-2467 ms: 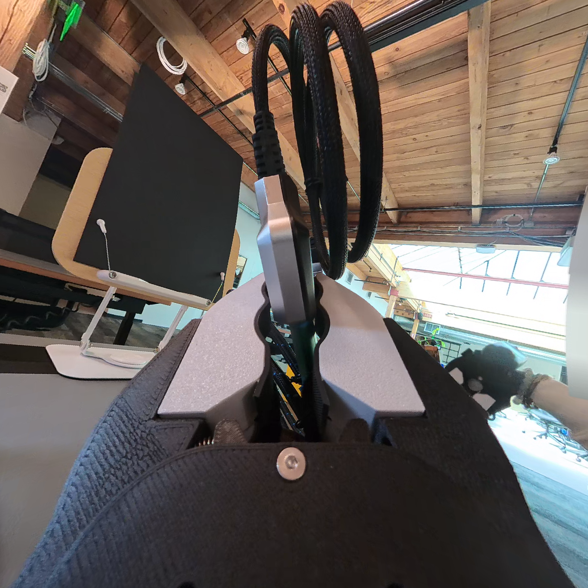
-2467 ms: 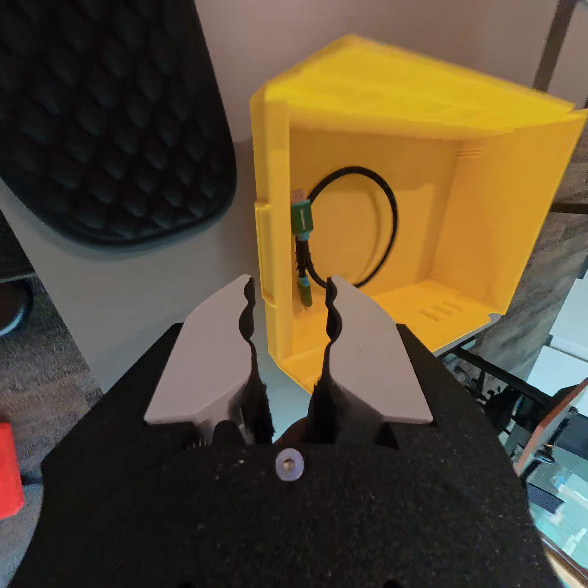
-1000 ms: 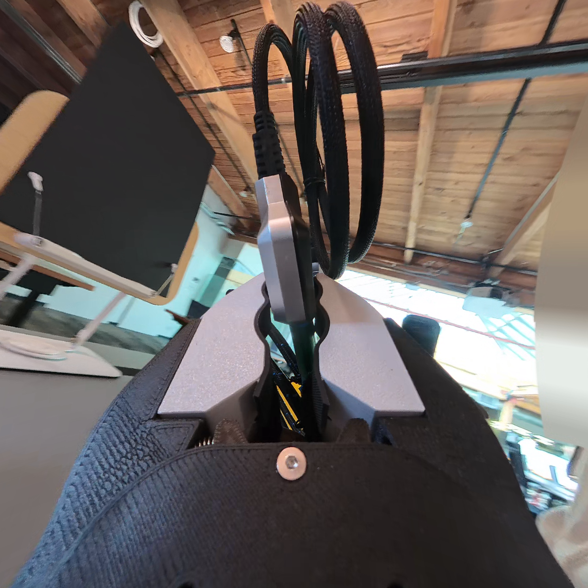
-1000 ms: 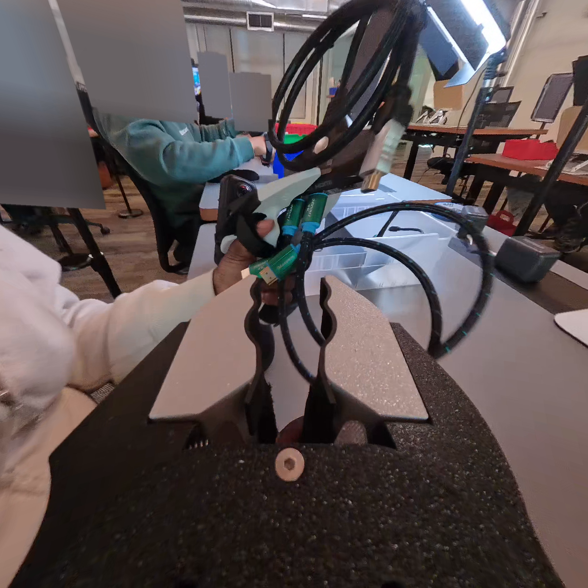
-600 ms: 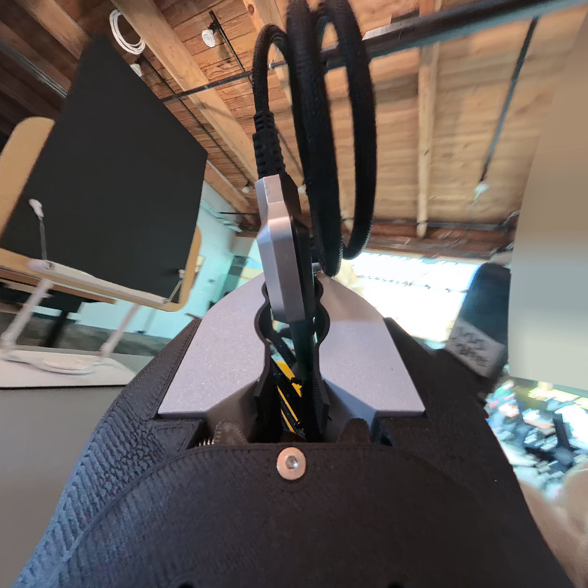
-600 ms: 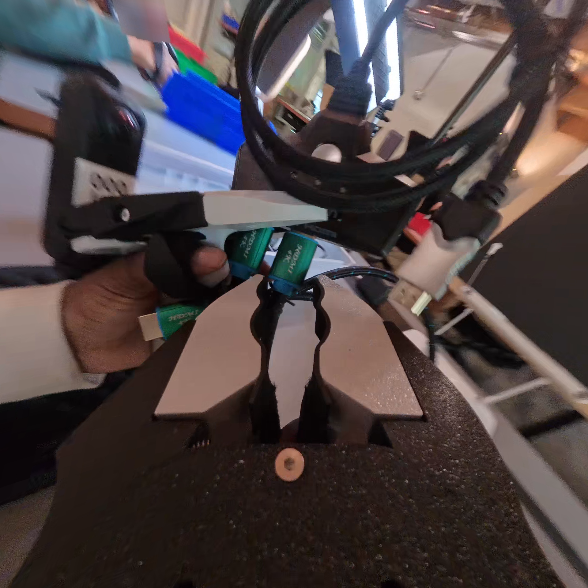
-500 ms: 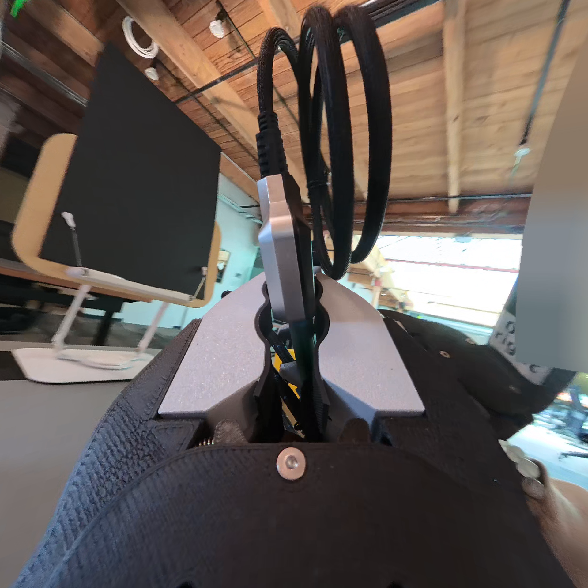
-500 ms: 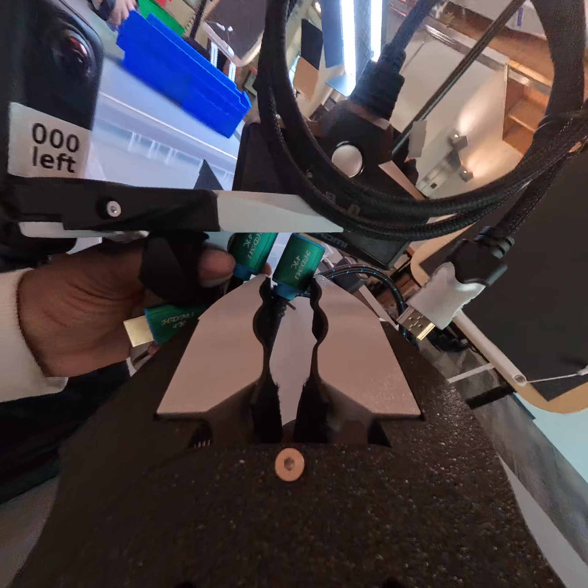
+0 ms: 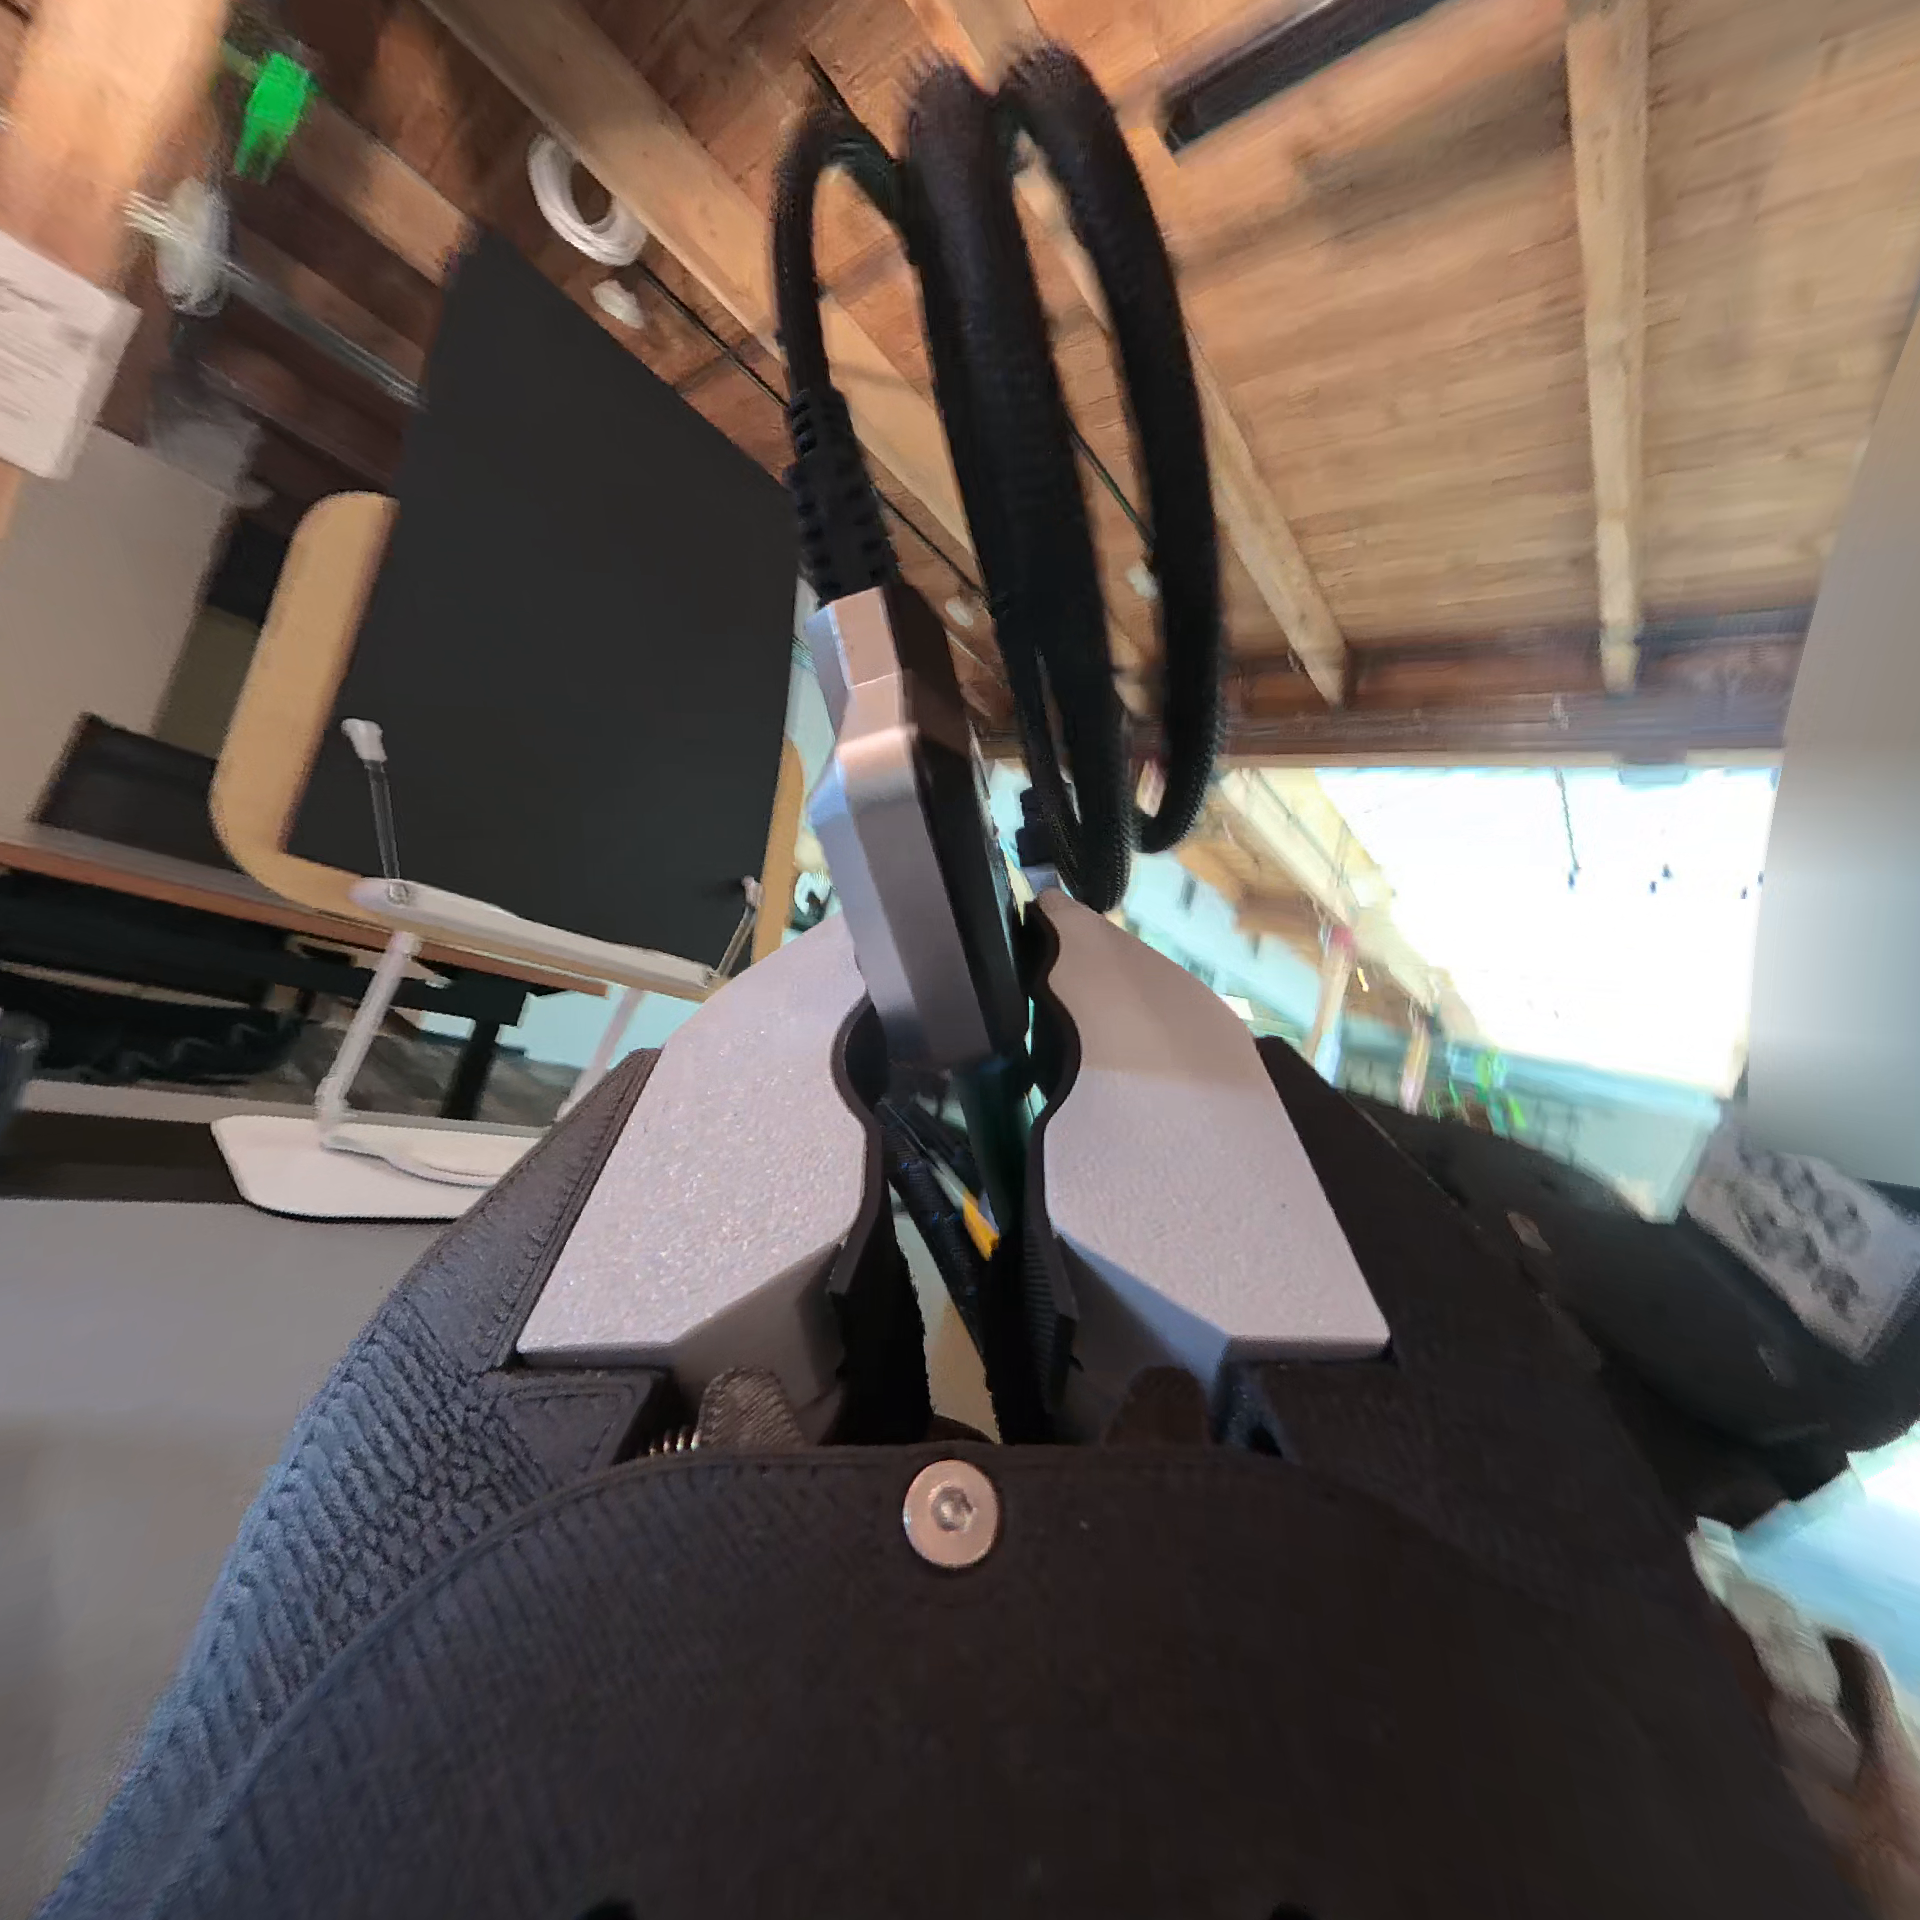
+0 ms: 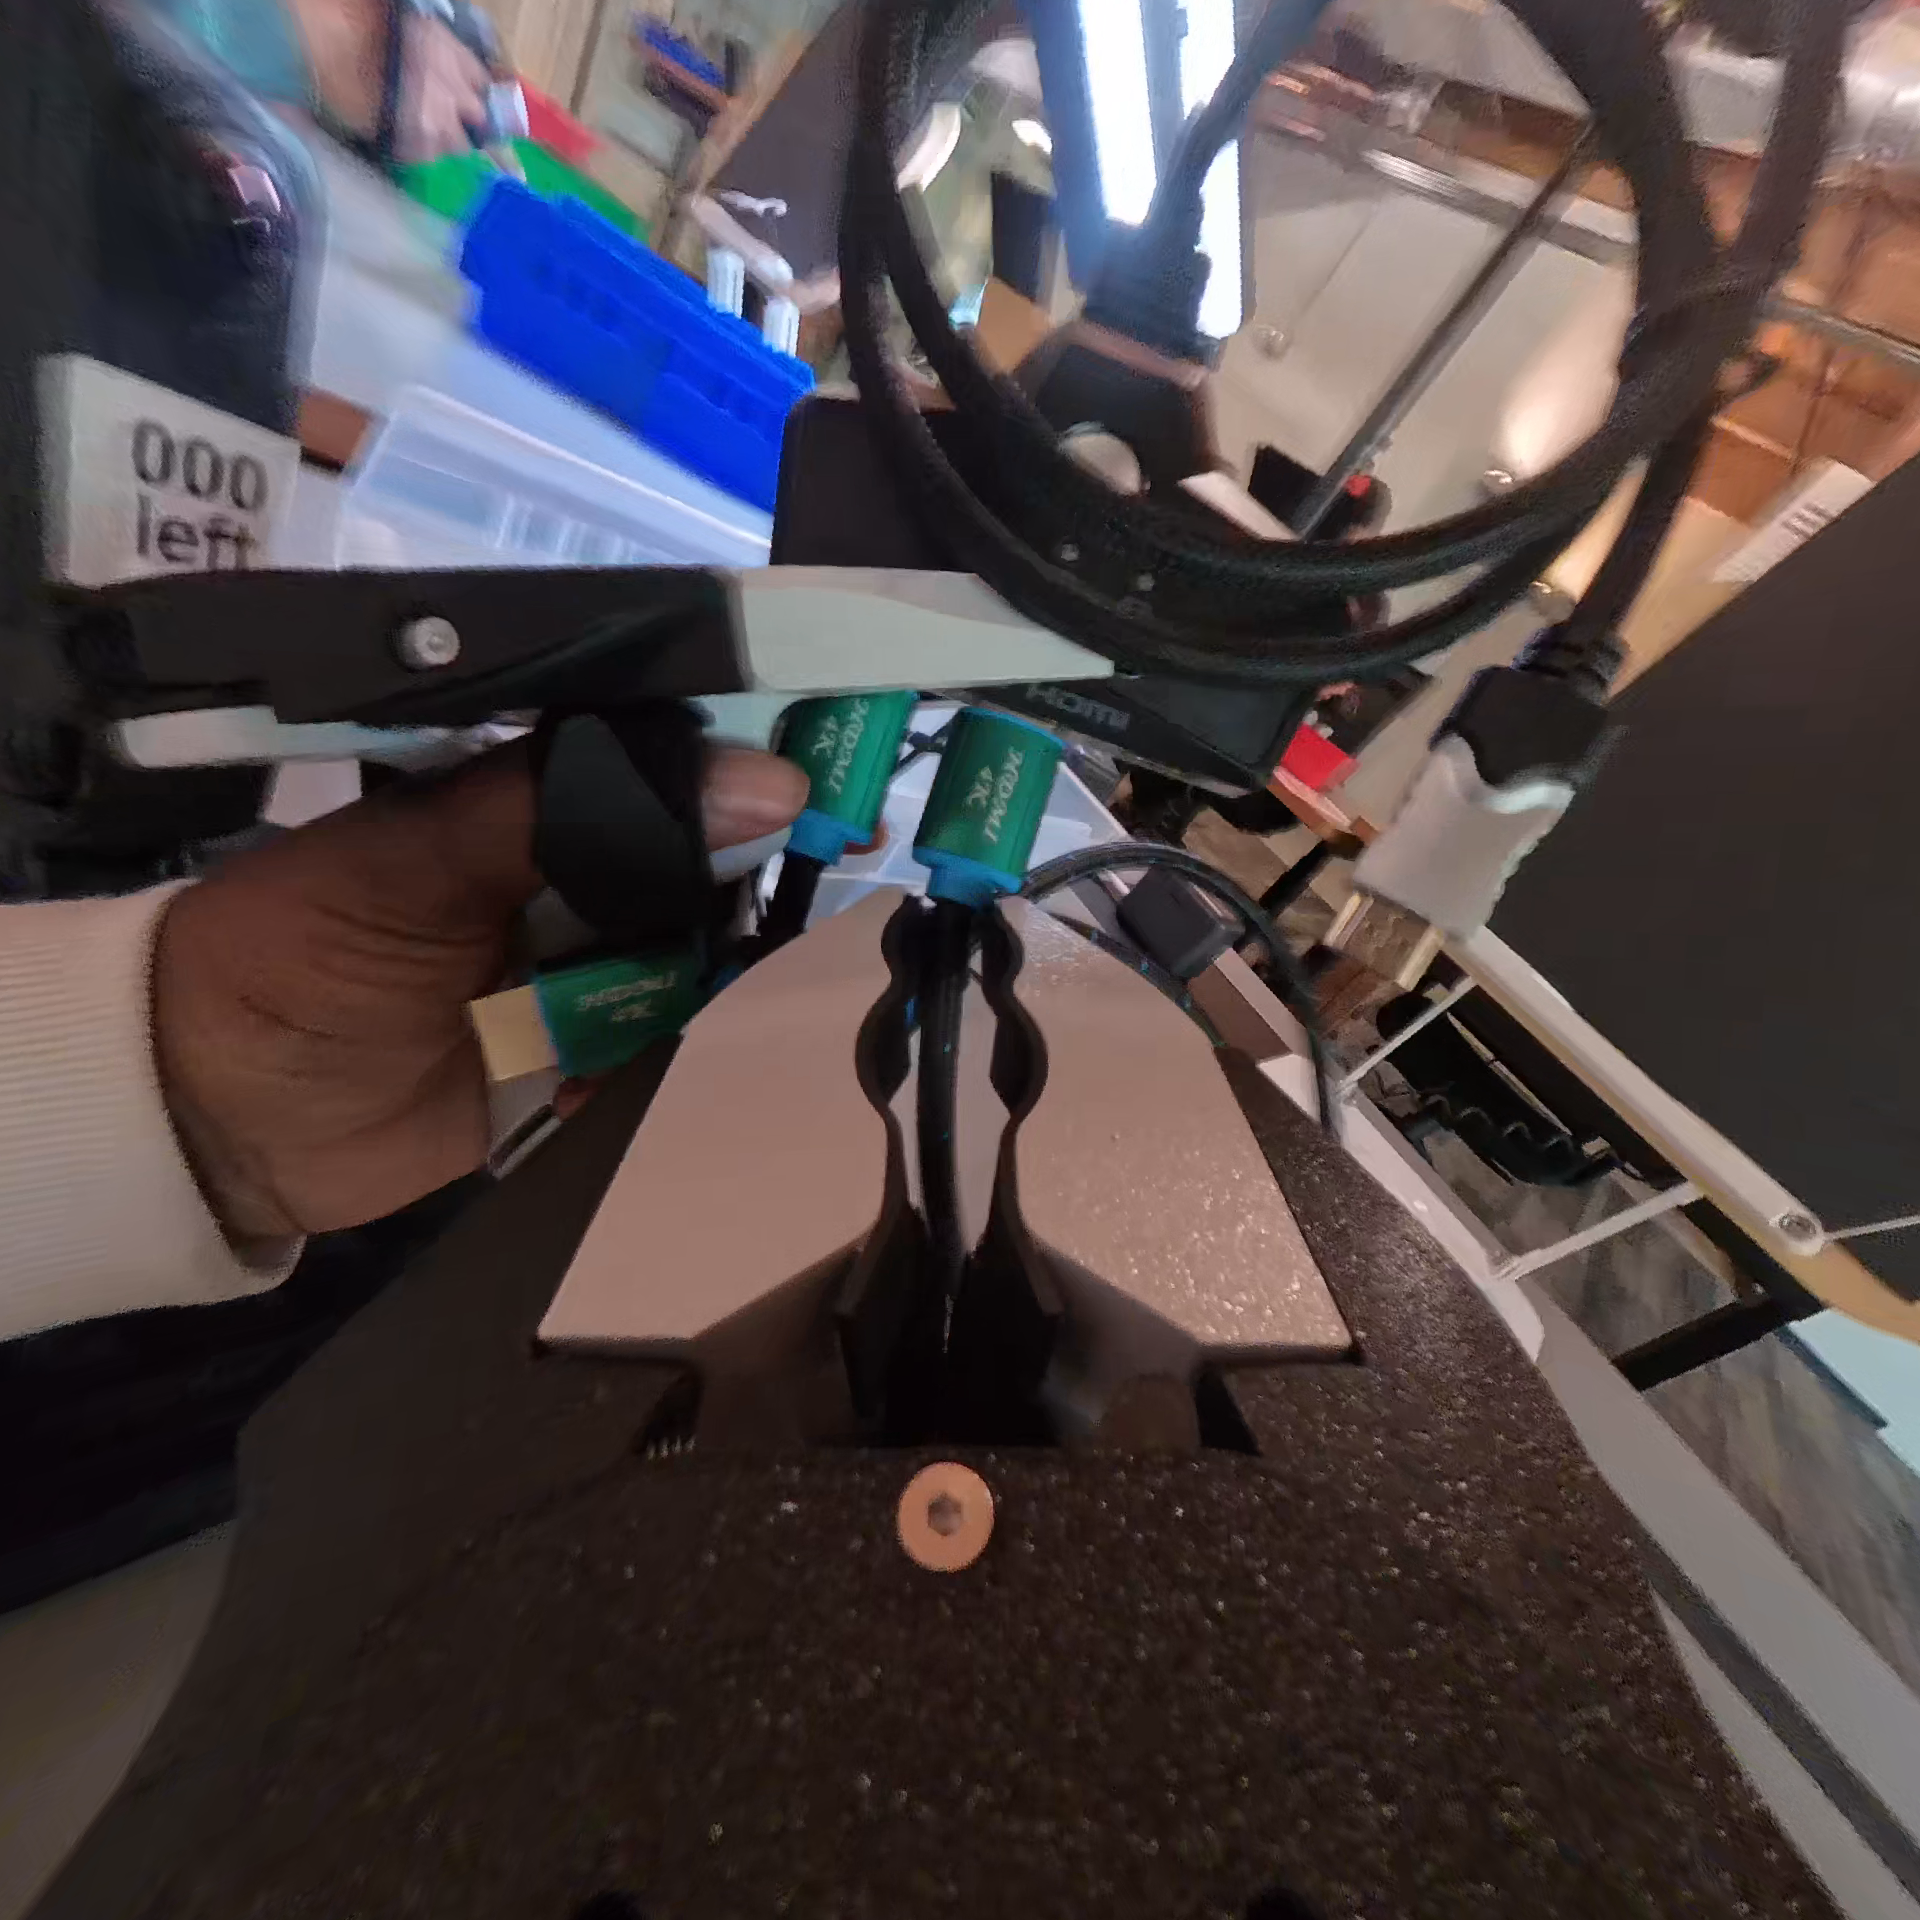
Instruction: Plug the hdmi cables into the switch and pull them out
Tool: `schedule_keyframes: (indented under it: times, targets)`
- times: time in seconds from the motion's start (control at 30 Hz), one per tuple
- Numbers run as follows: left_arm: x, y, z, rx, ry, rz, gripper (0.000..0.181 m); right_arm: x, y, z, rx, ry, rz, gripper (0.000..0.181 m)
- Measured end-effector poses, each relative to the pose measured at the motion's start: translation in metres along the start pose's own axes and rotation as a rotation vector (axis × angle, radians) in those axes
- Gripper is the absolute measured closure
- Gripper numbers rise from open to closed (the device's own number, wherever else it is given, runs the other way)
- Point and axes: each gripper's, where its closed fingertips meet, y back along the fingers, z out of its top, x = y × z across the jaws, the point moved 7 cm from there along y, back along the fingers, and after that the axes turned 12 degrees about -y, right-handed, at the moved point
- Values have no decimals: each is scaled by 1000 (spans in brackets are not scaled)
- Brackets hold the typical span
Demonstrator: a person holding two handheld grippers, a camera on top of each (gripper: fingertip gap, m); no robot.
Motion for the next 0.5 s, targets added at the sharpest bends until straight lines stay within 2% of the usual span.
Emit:
schedule_keyframes:
  times: [0.1, 0.23, 0.37, 0.5]
  targets:
    - [0, 1, 3, -36, 11, -1, 160, 3, 10, -6, -27, 20, 18, 172]
    - [-6, -3, 0, -13, -26, -27, 160, -2, 16, -9, -12, -18, 37, 172]
    - [-8, -2, 1, -8, -32, -49, 159, 2, 22, -9, -32, 106, -17, 172]
    - [-8, -2, -5, 2, 78, -56, 159, 2, 36, -17, -42, 126, -48, 172]
